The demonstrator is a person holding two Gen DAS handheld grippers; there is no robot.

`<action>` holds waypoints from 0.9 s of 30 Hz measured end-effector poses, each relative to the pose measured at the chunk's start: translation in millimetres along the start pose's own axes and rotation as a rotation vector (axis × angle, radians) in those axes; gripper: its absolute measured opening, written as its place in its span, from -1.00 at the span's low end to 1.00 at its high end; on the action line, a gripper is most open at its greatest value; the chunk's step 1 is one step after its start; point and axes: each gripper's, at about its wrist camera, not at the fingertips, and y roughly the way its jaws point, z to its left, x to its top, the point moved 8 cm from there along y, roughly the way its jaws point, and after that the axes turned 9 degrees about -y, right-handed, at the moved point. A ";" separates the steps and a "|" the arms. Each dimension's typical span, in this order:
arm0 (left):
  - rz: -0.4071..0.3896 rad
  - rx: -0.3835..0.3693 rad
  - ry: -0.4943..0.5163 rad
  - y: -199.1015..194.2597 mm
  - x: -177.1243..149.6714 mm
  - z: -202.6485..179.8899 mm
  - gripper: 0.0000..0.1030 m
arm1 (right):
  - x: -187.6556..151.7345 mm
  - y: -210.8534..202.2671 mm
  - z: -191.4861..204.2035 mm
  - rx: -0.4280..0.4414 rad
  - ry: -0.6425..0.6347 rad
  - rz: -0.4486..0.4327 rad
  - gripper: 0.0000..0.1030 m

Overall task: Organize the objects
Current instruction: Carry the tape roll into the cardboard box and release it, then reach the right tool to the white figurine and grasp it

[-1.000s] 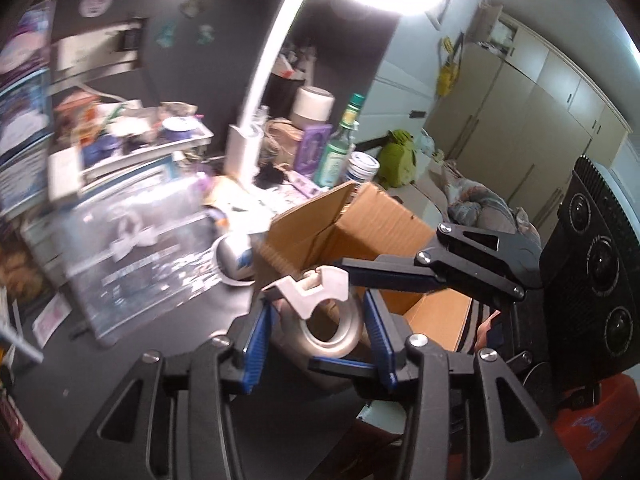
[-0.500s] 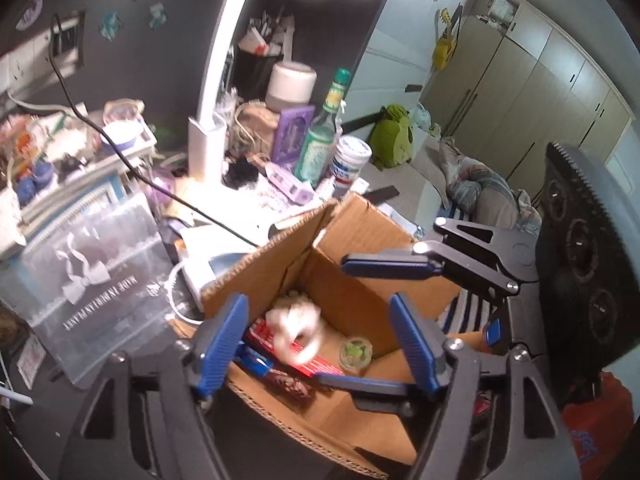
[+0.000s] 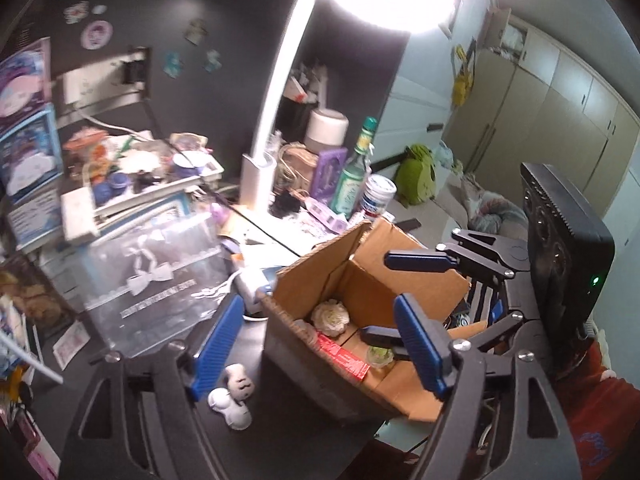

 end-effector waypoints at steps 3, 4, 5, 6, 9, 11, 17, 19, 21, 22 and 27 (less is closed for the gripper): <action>-0.048 -0.004 -0.048 -24.6 -6.2 18.1 0.59 | 10.8 -8.6 17.2 0.007 -0.015 -0.029 0.25; -0.063 0.006 -0.057 -33.0 -9.2 24.7 0.59 | 14.8 -11.5 24.8 0.009 -0.021 -0.044 0.25; -0.081 0.025 -0.064 -41.9 -13.0 32.3 0.59 | 18.2 -13.5 32.6 0.015 -0.028 -0.057 0.25; -0.097 0.044 -0.071 -49.8 -17.1 39.5 0.59 | 21.4 -14.7 42.7 0.025 -0.035 -0.067 0.26; -0.156 0.114 -0.095 -73.0 -31.3 62.8 0.62 | 30.5 -13.9 77.7 0.068 -0.070 -0.094 0.25; -0.187 0.164 -0.114 -85.2 -44.8 79.5 0.64 | 35.1 -11.3 102.6 0.089 -0.096 -0.125 0.25; -0.234 0.260 -0.196 -105.3 -92.7 130.2 0.77 | 30.9 17.1 172.9 0.212 -0.088 -0.134 0.25; -0.239 0.285 -0.223 -108.2 -109.0 144.1 0.87 | 19.4 34.5 188.5 0.229 -0.061 -0.108 0.25; -0.236 0.301 -0.248 -108.9 -123.6 155.7 0.87 | 5.1 54.8 196.0 0.234 -0.020 -0.068 0.25; -0.233 0.305 -0.259 -109.0 -130.5 160.5 0.87 | -4.0 66.3 196.6 0.221 0.008 -0.043 0.25; -0.214 0.325 -0.282 -105.9 -157.3 175.0 0.87 | -45.1 115.3 177.4 0.086 0.130 0.064 0.25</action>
